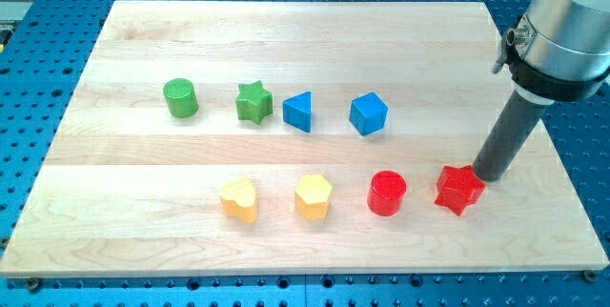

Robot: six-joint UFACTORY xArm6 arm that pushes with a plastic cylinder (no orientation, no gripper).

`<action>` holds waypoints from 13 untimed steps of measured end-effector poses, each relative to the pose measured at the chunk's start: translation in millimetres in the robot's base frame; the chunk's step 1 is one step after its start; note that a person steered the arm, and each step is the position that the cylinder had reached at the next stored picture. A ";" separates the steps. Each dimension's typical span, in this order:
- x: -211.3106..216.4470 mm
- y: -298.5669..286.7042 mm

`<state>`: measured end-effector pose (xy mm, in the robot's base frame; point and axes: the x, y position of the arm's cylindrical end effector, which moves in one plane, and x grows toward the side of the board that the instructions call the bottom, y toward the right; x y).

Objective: Move the yellow blocks diagonally to the green circle

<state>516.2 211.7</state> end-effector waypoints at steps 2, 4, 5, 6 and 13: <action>0.0 -4.9; 1.4 -5.8; 5.4 -5.9; 5.4 -10.7; 29.1 -169.4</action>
<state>545.3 42.4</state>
